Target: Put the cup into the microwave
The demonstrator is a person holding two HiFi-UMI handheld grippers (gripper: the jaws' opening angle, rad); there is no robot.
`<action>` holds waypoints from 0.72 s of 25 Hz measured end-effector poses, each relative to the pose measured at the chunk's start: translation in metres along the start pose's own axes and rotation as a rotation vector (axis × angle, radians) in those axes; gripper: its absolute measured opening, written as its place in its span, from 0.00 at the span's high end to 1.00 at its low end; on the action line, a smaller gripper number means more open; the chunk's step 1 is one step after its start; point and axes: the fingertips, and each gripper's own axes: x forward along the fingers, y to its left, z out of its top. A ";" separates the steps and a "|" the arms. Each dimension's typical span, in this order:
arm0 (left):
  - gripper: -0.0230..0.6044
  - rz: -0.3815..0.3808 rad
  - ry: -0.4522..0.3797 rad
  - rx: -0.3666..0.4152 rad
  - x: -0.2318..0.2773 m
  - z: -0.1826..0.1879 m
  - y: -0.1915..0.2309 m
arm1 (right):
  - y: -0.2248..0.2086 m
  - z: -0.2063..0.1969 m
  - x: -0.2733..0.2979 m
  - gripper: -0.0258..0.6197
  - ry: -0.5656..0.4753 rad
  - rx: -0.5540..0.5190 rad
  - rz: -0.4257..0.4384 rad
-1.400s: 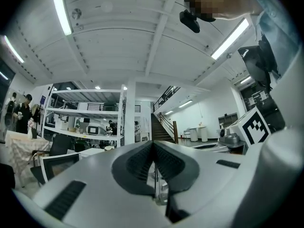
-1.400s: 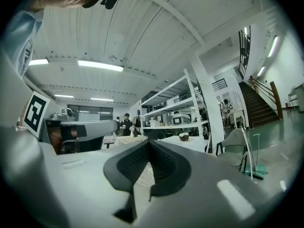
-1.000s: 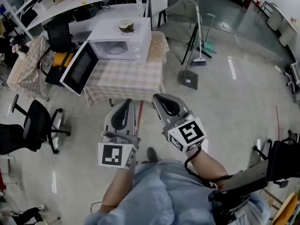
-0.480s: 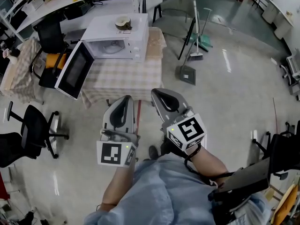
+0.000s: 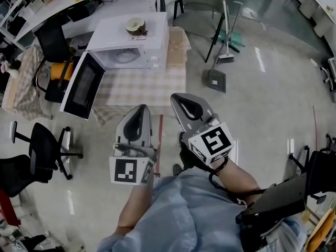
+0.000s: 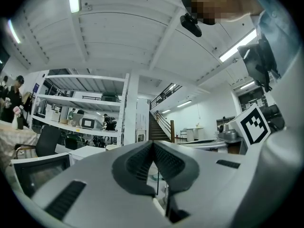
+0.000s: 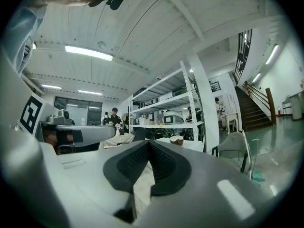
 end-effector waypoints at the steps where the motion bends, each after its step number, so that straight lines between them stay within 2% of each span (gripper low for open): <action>1: 0.96 0.004 0.001 0.001 0.010 0.000 0.005 | -0.008 0.002 0.008 0.97 -0.004 -0.003 0.003; 12: 0.96 0.030 0.003 0.037 0.116 0.013 0.042 | -0.091 0.025 0.088 0.97 -0.033 -0.007 0.033; 18: 0.96 0.041 0.007 0.073 0.149 0.019 0.047 | -0.119 0.034 0.113 0.97 -0.051 -0.004 0.059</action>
